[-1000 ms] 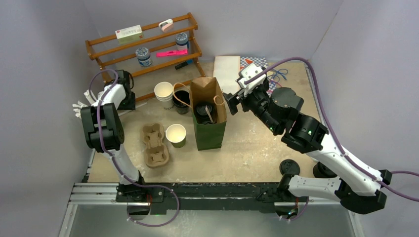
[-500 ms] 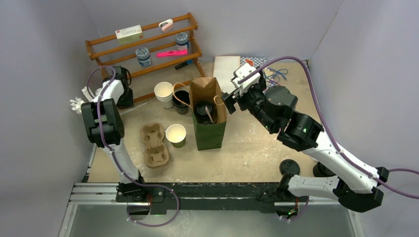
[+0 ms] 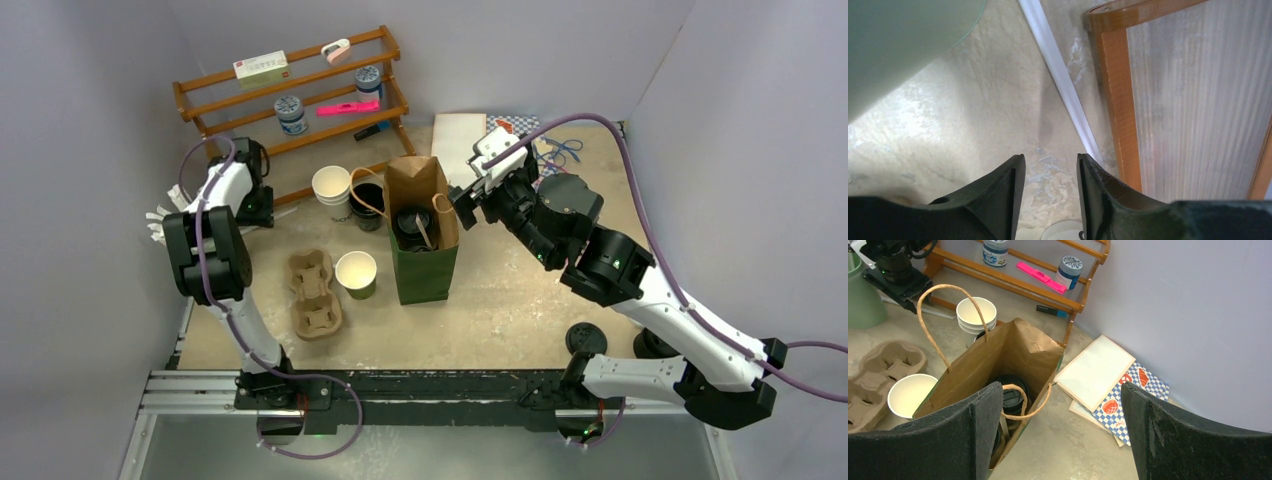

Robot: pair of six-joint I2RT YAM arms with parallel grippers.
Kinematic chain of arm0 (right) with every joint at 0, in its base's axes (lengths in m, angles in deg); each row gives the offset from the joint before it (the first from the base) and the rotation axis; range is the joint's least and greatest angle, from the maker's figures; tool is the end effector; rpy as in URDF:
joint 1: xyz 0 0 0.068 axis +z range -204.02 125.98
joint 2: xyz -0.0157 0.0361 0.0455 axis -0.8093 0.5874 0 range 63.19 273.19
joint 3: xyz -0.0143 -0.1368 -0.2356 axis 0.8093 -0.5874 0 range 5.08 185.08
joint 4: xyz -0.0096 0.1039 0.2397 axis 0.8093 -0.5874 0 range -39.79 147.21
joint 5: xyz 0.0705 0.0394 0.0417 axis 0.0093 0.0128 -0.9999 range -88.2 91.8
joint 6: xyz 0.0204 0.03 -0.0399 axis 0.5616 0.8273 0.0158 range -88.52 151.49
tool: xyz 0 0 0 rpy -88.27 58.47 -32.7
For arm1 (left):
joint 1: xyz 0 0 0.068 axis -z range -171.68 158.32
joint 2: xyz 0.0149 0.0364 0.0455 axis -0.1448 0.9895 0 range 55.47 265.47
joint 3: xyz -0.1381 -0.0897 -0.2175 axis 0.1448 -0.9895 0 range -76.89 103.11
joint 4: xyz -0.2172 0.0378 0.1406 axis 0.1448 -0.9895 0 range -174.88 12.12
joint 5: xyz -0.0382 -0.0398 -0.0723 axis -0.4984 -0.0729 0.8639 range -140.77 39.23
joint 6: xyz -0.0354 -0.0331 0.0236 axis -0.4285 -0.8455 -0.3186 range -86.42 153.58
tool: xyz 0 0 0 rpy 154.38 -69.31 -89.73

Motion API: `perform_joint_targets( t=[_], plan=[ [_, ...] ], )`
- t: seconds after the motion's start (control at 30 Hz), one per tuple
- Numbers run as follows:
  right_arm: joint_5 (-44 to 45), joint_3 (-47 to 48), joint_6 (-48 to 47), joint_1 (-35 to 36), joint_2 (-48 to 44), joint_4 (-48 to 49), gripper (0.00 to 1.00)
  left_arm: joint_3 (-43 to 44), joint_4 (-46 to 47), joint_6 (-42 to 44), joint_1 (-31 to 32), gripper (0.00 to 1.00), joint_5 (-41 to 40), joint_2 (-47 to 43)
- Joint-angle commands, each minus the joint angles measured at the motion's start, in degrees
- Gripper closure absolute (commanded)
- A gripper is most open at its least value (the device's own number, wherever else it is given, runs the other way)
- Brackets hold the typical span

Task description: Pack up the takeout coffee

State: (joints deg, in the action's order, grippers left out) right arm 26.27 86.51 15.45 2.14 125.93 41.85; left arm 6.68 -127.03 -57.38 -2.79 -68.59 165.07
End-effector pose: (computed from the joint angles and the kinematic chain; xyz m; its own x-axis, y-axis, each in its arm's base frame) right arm 0.1337 0.1730 0.4898 0.1764 -0.1885 -0.9661 -0.4964 0.8305 -0.2527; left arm 0.3735 0.0846 0.2043 0.2762 -0.9158 -0.2916 -0.9441 -0.2017 -0.2609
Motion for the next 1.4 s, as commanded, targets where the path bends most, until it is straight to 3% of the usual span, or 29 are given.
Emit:
perform_joint_targets(
  t=[0.0,0.37,0.6,1.37],
  plan=[
    [-0.72,0.63,-0.25,-0.35,-0.68,3.20,0.12,5.94,-7.44,0.09,1.53,0.53,-2.73,-3.09],
    [-2.04,0.41,1.06,-0.43,-1.17,3.06,0.12,15.73,-15.09,-0.84,6.18,0.50,-4.92,2.62],
    [-1.81,0.59,0.85,-0.40,-1.80,2.35,0.13,16.25,-14.44,-2.64,6.29,0.62,-4.48,6.26],
    [-1.27,1.05,-1.38,-0.63,-1.51,1.97,0.13,14.74,-8.81,-7.08,3.23,0.59,-0.17,12.72]
  ],
)
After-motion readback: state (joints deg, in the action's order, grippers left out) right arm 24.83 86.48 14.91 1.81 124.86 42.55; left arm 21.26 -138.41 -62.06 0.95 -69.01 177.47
